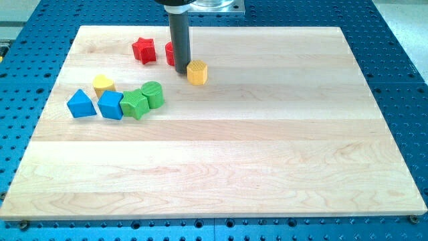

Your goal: Form a horizontal line with red blocks and hexagon

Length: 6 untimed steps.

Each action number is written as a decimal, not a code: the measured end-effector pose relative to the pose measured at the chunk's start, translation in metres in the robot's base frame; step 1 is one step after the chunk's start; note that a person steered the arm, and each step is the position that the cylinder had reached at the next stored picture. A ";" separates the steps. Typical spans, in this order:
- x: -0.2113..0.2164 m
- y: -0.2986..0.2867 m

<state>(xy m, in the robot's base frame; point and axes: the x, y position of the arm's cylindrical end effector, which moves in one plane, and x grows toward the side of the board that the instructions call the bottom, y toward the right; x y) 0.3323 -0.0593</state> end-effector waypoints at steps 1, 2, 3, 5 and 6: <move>0.035 -0.011; 0.063 0.013; 0.015 0.028; 0.042 -0.025; 0.047 -0.088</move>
